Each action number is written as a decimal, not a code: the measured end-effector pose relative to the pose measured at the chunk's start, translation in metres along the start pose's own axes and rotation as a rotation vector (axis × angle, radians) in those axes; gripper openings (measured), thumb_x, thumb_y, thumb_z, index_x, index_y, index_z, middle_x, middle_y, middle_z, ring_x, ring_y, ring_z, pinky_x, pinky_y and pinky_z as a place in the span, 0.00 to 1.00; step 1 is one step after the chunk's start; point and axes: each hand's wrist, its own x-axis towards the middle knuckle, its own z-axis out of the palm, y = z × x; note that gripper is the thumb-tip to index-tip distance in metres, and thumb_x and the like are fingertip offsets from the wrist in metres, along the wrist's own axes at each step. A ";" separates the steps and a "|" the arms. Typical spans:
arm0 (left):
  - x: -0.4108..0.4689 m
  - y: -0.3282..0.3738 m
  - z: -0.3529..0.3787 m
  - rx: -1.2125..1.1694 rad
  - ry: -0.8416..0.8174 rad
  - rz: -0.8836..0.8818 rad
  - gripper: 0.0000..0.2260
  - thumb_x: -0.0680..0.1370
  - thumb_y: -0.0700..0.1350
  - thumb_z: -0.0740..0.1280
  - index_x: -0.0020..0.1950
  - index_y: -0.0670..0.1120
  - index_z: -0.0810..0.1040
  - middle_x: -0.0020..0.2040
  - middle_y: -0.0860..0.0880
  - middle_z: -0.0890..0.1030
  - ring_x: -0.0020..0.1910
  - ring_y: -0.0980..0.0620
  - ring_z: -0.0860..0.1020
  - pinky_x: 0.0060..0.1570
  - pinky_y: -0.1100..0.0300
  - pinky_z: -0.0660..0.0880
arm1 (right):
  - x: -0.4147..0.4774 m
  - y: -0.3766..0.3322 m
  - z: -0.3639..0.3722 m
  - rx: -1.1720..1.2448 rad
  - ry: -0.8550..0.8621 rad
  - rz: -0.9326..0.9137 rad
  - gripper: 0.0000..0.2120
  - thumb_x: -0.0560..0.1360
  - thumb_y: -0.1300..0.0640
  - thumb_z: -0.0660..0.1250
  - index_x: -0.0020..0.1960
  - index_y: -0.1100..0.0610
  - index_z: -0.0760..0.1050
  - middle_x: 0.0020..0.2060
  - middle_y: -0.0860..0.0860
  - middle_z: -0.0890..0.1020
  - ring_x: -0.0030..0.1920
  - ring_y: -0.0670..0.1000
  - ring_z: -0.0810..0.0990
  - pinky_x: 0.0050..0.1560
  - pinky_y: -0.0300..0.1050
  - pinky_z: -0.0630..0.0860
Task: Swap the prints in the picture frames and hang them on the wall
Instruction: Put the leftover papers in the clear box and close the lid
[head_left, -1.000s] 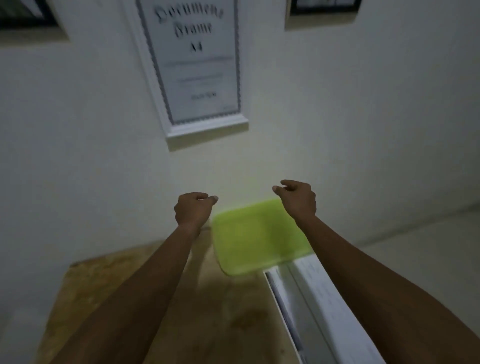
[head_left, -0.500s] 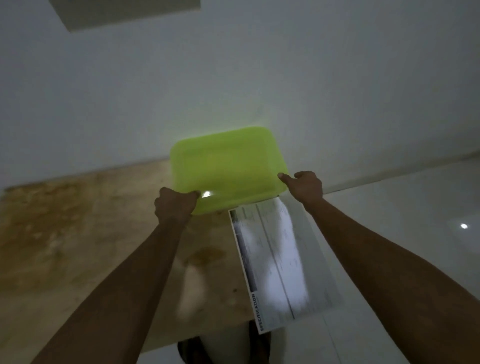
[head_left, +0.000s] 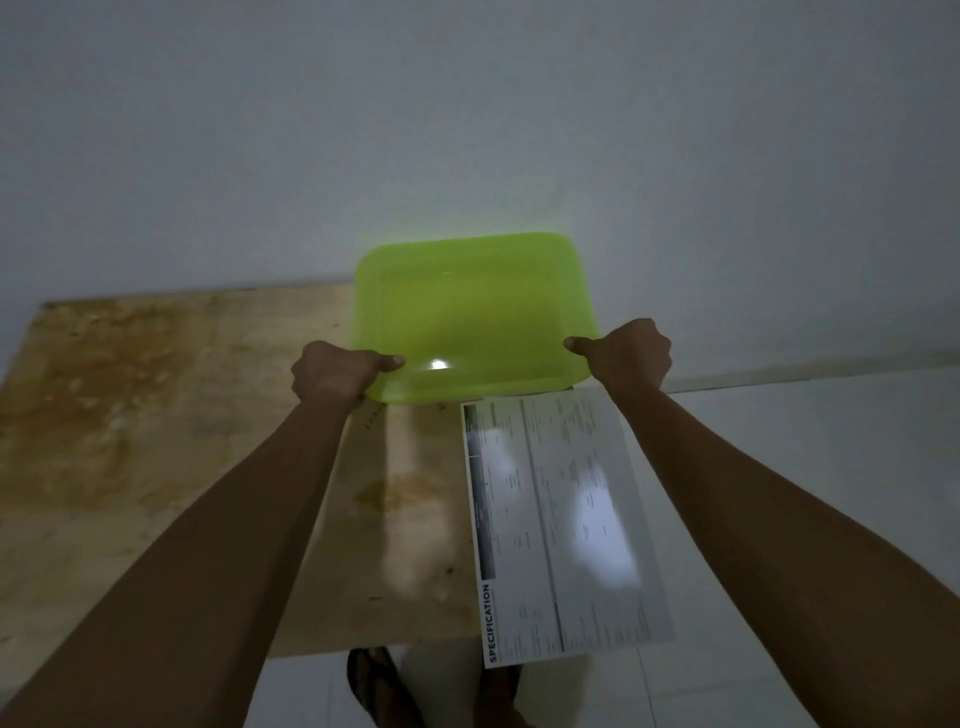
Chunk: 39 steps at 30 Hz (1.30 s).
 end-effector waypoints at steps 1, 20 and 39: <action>-0.001 0.002 -0.001 -0.005 -0.007 -0.010 0.32 0.54 0.59 0.84 0.45 0.38 0.80 0.44 0.41 0.83 0.37 0.45 0.84 0.47 0.49 0.83 | 0.000 -0.001 -0.001 -0.009 -0.008 0.003 0.27 0.65 0.42 0.81 0.44 0.60 0.71 0.42 0.56 0.79 0.51 0.59 0.81 0.44 0.47 0.73; 0.017 -0.002 0.003 -0.059 -0.105 -0.074 0.30 0.59 0.53 0.84 0.50 0.38 0.77 0.48 0.40 0.80 0.32 0.48 0.76 0.45 0.51 0.83 | 0.014 -0.003 -0.004 0.271 -0.259 0.248 0.22 0.66 0.53 0.83 0.39 0.61 0.71 0.34 0.54 0.76 0.33 0.52 0.76 0.42 0.47 0.77; 0.041 -0.015 0.015 -0.258 -0.210 -0.129 0.29 0.55 0.49 0.86 0.49 0.37 0.80 0.42 0.42 0.81 0.36 0.46 0.79 0.35 0.57 0.72 | 0.017 -0.002 0.002 0.289 -0.288 0.234 0.19 0.65 0.53 0.82 0.41 0.63 0.75 0.33 0.55 0.76 0.32 0.53 0.75 0.35 0.45 0.72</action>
